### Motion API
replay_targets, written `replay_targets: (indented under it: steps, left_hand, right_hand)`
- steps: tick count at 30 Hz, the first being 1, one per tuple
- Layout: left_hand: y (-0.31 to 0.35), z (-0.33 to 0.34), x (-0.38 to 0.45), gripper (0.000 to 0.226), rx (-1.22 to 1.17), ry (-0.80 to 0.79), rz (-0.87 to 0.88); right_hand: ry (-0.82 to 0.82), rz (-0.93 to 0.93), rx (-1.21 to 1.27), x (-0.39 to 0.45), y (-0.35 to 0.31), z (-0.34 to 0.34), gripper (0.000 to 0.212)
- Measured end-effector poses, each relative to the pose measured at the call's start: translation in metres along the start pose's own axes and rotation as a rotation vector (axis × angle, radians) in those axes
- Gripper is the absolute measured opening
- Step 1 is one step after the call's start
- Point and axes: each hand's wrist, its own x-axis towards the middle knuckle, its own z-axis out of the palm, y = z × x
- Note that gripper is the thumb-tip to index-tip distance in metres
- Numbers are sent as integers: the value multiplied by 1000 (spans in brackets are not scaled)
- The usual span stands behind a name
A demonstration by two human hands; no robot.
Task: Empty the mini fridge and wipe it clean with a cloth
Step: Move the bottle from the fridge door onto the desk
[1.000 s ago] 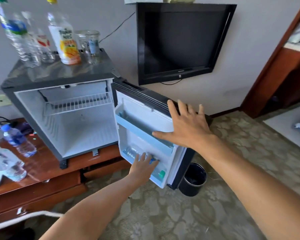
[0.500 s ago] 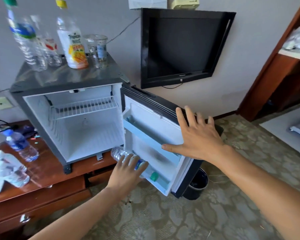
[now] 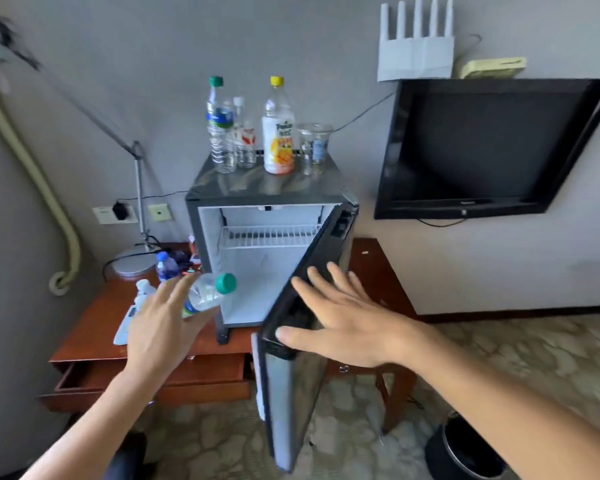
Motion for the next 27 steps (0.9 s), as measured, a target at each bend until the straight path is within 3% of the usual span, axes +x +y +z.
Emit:
replay_targets:
  steps: [5, 9, 19, 27]
  left_hand:
    - [-20, -51, -3, 69, -106, 147, -264]
    - [-32, -78, 8, 71, -186, 194, -336]
    - [-6, -66, 126, 85, -371, 161, -212]
    - [1, -48, 228, 90, -612, 42, -34]
  right_hand:
    - [177, -164, -246, 78, -13, 12, 98]
    - [247, -179, -305, 136, -18, 13, 91]
    - [380, -94, -466, 250, -25, 4, 100]
    - [400, -59, -358, 283, -25, -1, 101]
